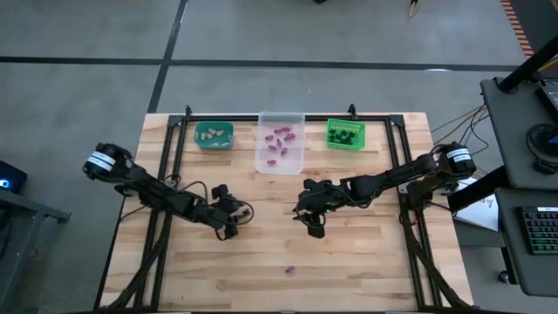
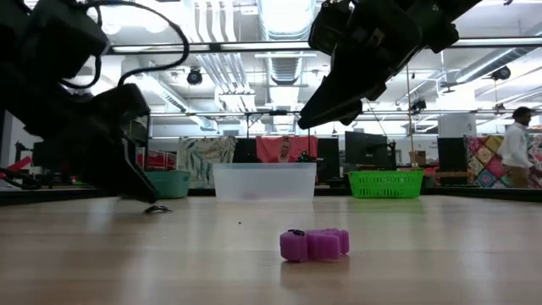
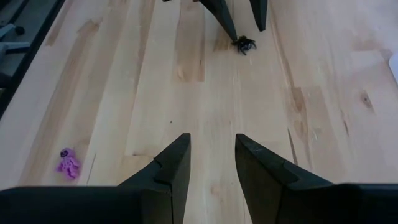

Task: Sort Halloween decoration
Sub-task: Put the black spider toy into the green bin

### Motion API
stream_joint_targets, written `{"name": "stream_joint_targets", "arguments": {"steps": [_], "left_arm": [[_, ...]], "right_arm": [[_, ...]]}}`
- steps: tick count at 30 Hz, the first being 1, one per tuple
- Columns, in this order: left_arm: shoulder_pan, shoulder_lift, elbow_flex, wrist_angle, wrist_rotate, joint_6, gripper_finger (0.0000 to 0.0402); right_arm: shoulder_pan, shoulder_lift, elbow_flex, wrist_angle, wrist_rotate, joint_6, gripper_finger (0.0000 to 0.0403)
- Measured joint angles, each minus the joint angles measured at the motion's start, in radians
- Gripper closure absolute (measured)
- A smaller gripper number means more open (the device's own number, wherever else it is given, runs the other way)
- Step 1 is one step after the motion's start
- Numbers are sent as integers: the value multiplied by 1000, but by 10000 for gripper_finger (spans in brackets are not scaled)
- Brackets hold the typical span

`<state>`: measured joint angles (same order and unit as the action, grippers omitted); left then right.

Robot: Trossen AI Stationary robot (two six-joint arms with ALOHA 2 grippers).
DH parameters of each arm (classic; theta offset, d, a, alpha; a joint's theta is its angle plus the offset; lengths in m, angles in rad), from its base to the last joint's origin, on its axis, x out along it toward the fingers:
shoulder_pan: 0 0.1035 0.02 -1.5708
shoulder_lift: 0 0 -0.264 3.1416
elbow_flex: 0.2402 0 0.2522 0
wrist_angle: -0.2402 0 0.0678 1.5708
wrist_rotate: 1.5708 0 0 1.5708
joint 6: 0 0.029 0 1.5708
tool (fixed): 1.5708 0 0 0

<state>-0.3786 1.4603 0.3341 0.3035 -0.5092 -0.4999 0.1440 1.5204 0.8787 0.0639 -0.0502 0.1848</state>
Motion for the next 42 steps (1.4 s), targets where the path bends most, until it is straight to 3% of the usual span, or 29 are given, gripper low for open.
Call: {"name": "stream_joint_targets", "arguments": {"steps": [10,16,22,33,42], "left_arm": [[0,28,11,8,0,-41,199],[0,114,12,87,-2,-40,201],[-3,181,18,136,-13,-36,229],[-4,154,14,124,2,-25,342],[-4,2,8,111,19,-12,356]], "right_arm": [[0,0,0,1,0,-4,287],[0,0,0,2,1,-6,287],[0,0,0,1,1,-10,287],[0,0,0,1,1,-13,287],[0,0,0,0,-2,-10,287]]}}
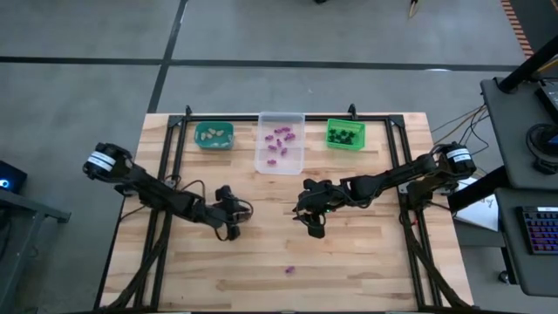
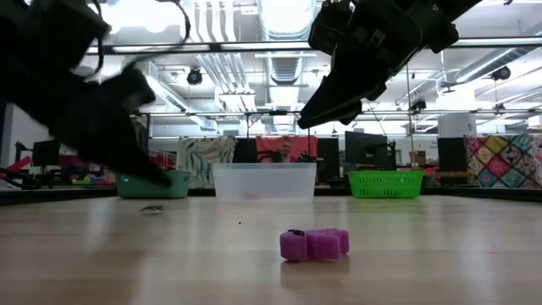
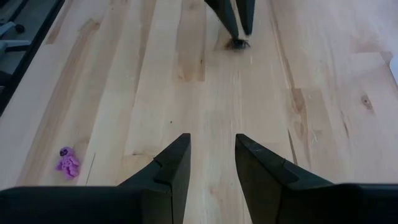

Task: Sort Halloween decoration
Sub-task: Put the black spider toy into the green bin

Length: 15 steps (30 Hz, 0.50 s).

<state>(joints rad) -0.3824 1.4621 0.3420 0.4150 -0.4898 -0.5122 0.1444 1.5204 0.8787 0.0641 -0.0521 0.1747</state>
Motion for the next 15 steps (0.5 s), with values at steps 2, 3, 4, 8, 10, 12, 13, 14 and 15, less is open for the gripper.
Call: {"name": "stream_joint_targets", "arguments": {"steps": [2,3,4,8,10,12,13,14,15], "left_arm": [[0,-54,1,11,-11,19,357],[0,-80,1,12,-19,28,359],[0,-106,1,16,-28,35,360],[2,-195,2,73,-44,82,364],[2,-229,2,71,-44,106,364],[2,-253,2,64,-45,130,364],[2,-260,2,58,-45,137,364],[2,-266,2,47,-45,141,364],[2,-270,2,32,-45,143,364]], "right_arm": [[0,0,0,0,0,-1,287],[0,0,0,0,0,-1,287],[0,0,0,0,0,-1,287],[0,1,0,35,1,-11,287],[0,10,0,71,1,-34,287],[2,30,0,118,2,-62,287],[2,45,0,148,2,-78,287],[2,59,0,181,2,-95,287],[2,79,0,217,2,-116,287]]}}
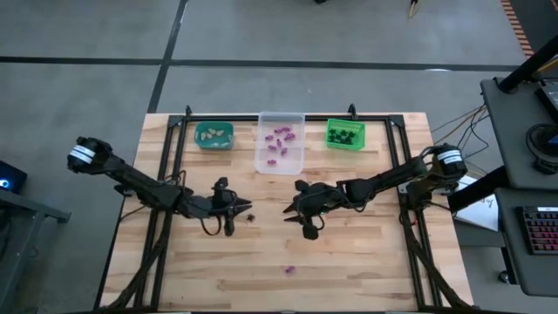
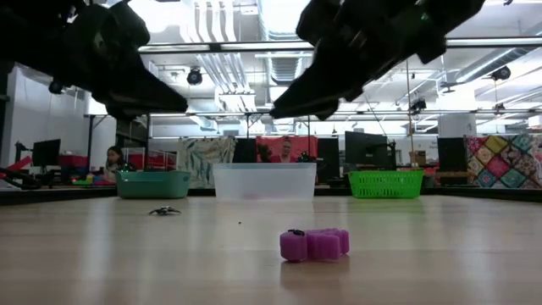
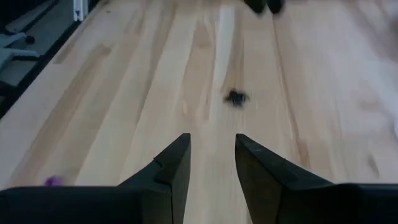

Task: Sort Halloween decoration
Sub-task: Put the black spider toy into the green bin

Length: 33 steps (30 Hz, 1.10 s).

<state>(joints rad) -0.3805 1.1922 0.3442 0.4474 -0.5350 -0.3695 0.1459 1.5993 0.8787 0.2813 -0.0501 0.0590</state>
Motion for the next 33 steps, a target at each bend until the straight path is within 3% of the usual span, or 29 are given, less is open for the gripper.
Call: {"name": "stream_joint_targets", "arguments": {"steps": [7,13,26,33], "left_arm": [[-3,17,0,-225,26,-104,363],[-12,133,-5,-225,52,-166,363],[-34,335,12,-149,83,-186,363],[-40,382,10,-90,73,-193,363]], "right_arm": [[-29,148,1,267,42,28,287],[-42,260,81,271,77,75,291],[-41,493,409,-51,76,-2,388],[-41,561,483,-52,74,0,394]]}}
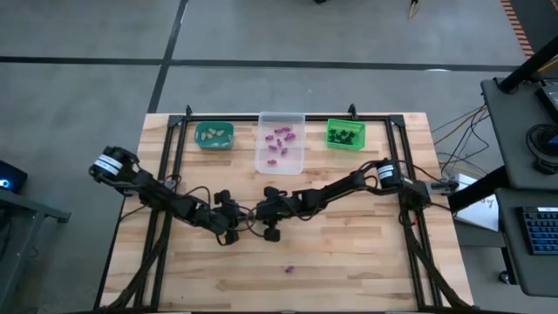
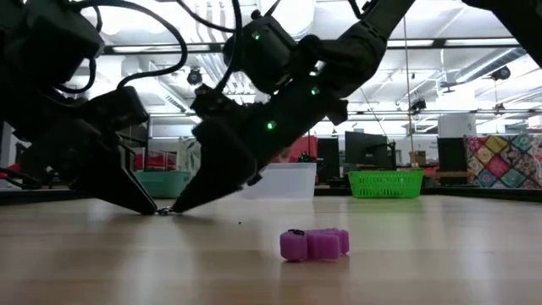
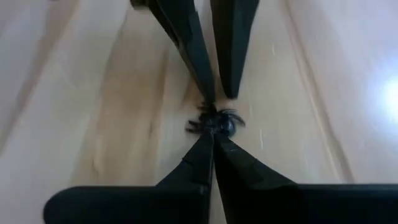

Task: Sort Halloween decoration
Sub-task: Put the black spider toy into the green bin

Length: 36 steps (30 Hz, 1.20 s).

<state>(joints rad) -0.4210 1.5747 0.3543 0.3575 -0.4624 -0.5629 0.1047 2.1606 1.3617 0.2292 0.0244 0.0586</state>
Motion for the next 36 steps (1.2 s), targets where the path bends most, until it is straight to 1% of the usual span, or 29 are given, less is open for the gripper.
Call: {"name": "stream_joint_targets", "arguments": {"steps": [6,11,14,17,21,23,26,29,32,36], "left_arm": [[-10,4,-2,36,-35,0,363],[-13,-6,-3,89,-55,10,363],[-15,-29,7,120,-70,45,363],[-15,-65,25,115,-71,90,363],[-15,-130,47,68,-82,109,363],[-14,-162,49,9,-79,88,363],[-14,-194,45,-91,-24,35,363],[-15,-199,45,-141,-8,-35,363],[-15,-178,45,-134,-9,-79,363],[-15,-139,63,-123,-12,-77,357]], "right_arm": [[0,15,13,12,3,0,394],[0,0,11,21,4,-13,394],[3,-16,10,25,5,-19,394],[6,-28,9,25,4,-21,394],[11,-53,10,1,4,-38,394],[13,-72,10,-41,3,-52,394],[14,-103,9,-117,3,-70,394],[17,-139,7,-213,3,-80,394],[21,-177,3,-338,4,-96,394],[27,-237,-24,-481,3,-124,394]]}}
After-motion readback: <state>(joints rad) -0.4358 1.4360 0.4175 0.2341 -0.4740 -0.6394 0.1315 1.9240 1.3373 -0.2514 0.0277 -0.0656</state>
